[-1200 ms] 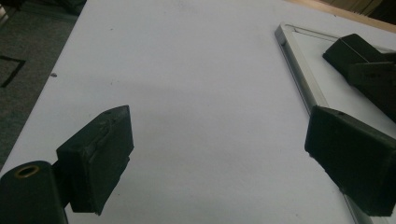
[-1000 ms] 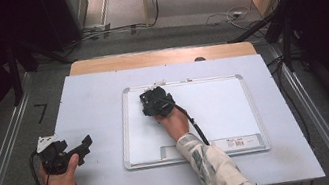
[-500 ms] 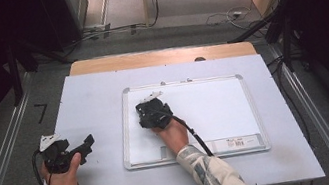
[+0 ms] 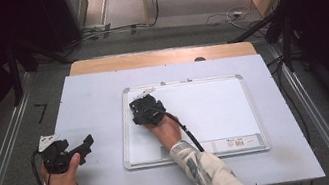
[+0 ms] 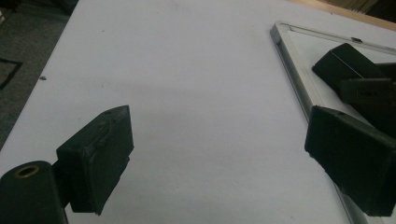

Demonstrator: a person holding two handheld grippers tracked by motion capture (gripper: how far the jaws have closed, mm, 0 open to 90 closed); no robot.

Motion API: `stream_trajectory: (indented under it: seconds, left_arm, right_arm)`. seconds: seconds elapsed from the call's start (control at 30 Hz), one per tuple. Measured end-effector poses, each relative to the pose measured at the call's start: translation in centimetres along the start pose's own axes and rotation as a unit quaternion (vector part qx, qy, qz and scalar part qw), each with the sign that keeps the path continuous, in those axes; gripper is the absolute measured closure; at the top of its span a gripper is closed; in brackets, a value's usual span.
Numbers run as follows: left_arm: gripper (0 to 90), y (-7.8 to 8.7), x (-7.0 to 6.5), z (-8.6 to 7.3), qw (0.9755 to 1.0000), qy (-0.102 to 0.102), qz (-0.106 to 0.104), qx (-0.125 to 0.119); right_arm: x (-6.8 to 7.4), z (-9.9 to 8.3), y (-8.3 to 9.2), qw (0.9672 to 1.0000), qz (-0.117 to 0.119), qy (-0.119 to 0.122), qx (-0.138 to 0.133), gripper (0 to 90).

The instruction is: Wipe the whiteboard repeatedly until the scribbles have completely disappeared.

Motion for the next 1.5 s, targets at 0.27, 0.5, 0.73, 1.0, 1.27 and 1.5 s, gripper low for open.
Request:
stream_trajectory:
  seconds: [0.27,0.5,0.73,1.0,1.27,1.5]
  left_arm:
    - [8.5,0.1,0.3,0.0,1.0000,0.003,0.000,0.000]
    - [8.5,0.2,0.4,-0.1,1.0000,0.004,0.003,-0.001]
    - [8.6,0.1,0.2,-0.1,1.0000,0.001,0.004,0.000]
    - [8.5,0.1,0.0,-0.1,1.0000,-0.002,0.003,0.001]
    - [8.5,0.1,0.1,0.0,1.0000,-0.002,0.003,0.000]
    - [8.5,0.1,0.1,0.0,1.0000,0.000,0.003,-0.001]
  right_arm:
    - [-1.4,1.1,-0.6,1.0000,-0.004,-0.007,-0.002,37.2]
    - [-2.9,1.2,-0.4,0.9998,-0.014,-0.015,-0.002,37.3]
    - [-3.0,0.1,0.5,0.9997,-0.018,-0.014,0.001,37.3]
    - [-2.1,-0.8,1.2,0.9998,-0.020,-0.002,0.005,37.3]
    - [-1.5,-1.0,1.4,0.9998,-0.017,0.003,0.010,37.3]
    - [-1.0,-1.2,1.8,0.9997,-0.016,0.010,0.012,37.3]
Point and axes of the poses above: each handheld gripper's, and its own axes: y roughly backward along the jaws, z roughly out of its top, x roughly to its left, the point moved 1 cm from there along -y, roughly forward along the jaws, and after that the axes turned 10 degrees about z, right-handed, at the moved point
